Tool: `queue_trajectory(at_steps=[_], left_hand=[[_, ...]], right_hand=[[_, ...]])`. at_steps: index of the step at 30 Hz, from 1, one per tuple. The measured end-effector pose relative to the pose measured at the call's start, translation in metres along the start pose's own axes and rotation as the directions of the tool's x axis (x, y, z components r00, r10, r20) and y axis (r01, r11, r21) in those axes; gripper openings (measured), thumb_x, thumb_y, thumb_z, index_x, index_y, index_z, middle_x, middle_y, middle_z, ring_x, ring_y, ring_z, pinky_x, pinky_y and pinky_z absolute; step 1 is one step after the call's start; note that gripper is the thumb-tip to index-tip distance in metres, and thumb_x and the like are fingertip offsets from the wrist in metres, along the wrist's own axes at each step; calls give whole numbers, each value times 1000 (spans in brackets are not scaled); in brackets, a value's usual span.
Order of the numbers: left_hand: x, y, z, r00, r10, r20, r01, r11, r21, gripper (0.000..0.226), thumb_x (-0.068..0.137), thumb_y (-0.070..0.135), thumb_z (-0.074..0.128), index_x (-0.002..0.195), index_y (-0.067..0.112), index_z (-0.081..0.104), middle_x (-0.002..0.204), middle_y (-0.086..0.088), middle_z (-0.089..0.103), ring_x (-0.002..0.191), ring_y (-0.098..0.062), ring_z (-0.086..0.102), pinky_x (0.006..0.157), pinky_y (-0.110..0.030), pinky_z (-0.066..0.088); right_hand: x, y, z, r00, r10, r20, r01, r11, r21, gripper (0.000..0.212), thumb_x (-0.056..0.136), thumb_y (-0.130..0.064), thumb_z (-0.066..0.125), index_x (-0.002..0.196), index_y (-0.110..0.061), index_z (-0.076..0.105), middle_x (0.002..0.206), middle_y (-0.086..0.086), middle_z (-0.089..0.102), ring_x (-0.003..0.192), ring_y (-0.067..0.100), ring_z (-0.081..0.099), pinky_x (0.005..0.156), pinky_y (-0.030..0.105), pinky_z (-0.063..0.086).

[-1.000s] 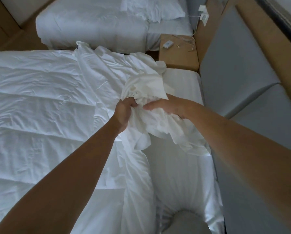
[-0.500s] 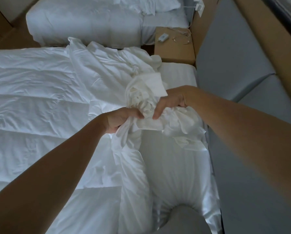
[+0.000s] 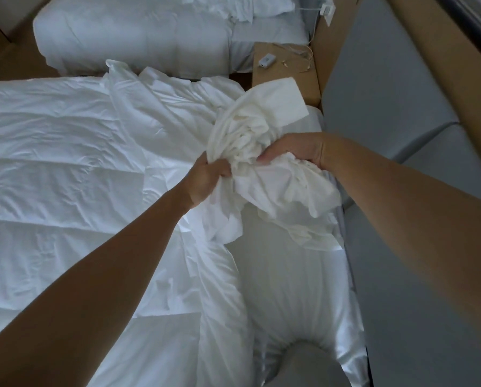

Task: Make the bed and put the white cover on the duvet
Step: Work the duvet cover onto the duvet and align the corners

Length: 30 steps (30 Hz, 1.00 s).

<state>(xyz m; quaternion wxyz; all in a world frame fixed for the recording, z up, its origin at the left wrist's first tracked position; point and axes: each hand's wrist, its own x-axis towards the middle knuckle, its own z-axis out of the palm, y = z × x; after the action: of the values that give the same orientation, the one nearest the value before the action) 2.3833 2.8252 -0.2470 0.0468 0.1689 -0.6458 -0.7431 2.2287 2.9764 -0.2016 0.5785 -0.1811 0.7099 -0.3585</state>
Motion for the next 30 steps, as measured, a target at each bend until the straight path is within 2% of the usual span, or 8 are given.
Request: queue_trajectory(at_steps=[3,6,8,11,16,19,25,30], left_hand=[[4,-3,5,996,41,-74,-49,992,-114,26,61,7,44,81,10,60,63,11,65,63,-5,63,61,-18,50],[12,-11,2,999,34,-40,-36,998,-57,26,63,8,44,82,10,61,71,3,61,70,-11,59,68,-24,48],[16,-12,-2,1000,-15,-7,15,999,-51,32,63,9,45,88,11,65,75,5,66,74,-13,63,69,-24,51],[19,-12,-12,975,-153,164,154,988,5,42,63,12,50,102,13,66,83,4,73,80,-18,69,70,-29,55],[14,-21,-10,758,-466,456,389,884,258,60,55,8,75,115,12,66,106,-7,73,100,-25,70,96,-37,55],[16,-20,8,688,-539,487,371,837,402,52,63,2,72,113,14,67,103,-1,77,100,-20,73,90,-29,57],[22,-16,-1,873,-282,398,233,958,168,63,46,10,77,107,11,68,99,-3,73,96,-23,69,87,-30,57],[29,-10,-16,987,-84,138,89,996,-30,46,51,10,61,97,8,66,87,-1,70,83,-16,67,74,-28,55]], right_hand=[[-11,-7,10,980,190,57,-162,933,-322,48,68,-32,81,111,-18,66,90,3,79,79,17,76,71,32,60],[-13,-7,20,937,342,74,-277,854,-439,21,83,-18,77,99,-15,64,74,6,76,62,18,74,59,31,61],[-9,2,18,951,297,85,-245,893,-378,14,89,-8,72,98,-15,64,74,4,76,63,17,74,58,31,62],[1,22,9,971,209,112,-180,958,-225,42,69,-5,84,107,-12,67,93,9,78,80,23,75,73,39,63],[23,33,-4,997,79,-3,-79,996,-42,74,51,-18,82,121,2,68,120,24,68,107,41,66,102,53,49],[32,30,1,999,-21,-43,22,999,24,27,73,-5,70,100,-4,77,101,21,74,92,35,71,87,41,59],[32,23,-14,998,-40,-51,47,988,146,26,65,-9,67,88,-8,77,87,13,73,81,27,70,73,32,59],[12,10,-2,991,88,103,-73,987,-146,49,71,-18,85,116,-20,67,103,3,78,90,19,75,73,31,61]])
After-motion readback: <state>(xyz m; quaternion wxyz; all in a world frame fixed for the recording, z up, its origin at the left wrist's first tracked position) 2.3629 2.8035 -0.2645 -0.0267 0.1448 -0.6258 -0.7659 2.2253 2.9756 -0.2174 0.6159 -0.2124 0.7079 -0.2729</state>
